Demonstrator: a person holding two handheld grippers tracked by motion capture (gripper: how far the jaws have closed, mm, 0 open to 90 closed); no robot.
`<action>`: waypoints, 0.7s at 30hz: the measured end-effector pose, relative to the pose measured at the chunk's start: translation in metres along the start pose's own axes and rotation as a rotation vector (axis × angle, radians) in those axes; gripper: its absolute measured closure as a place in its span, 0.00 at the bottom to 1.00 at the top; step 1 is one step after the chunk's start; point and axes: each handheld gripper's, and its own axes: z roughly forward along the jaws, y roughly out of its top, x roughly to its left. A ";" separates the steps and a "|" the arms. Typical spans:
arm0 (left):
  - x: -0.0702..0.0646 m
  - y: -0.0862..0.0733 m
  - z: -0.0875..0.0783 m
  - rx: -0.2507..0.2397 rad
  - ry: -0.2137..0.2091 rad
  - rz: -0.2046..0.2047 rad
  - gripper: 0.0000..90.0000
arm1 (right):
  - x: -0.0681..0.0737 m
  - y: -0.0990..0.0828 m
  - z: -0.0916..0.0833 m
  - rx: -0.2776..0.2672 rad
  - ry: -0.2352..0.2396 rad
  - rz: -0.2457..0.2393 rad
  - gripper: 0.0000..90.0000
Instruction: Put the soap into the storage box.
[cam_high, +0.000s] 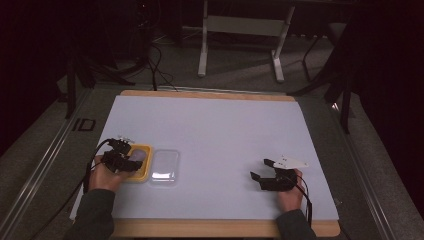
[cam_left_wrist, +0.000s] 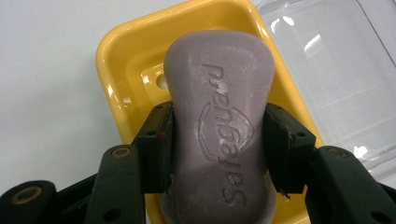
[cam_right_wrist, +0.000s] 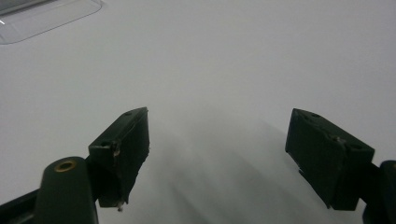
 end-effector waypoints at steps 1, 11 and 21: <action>0.000 0.000 0.000 -0.001 0.002 -0.005 0.55 | 0.000 0.000 0.000 0.000 0.000 0.001 0.24; -0.002 0.003 0.007 0.016 0.026 -0.016 0.55 | 0.000 0.000 0.000 0.000 0.000 -0.001 0.24; -0.002 0.002 0.014 0.033 0.027 -0.024 0.54 | 0.000 0.000 0.000 0.001 0.000 0.000 0.24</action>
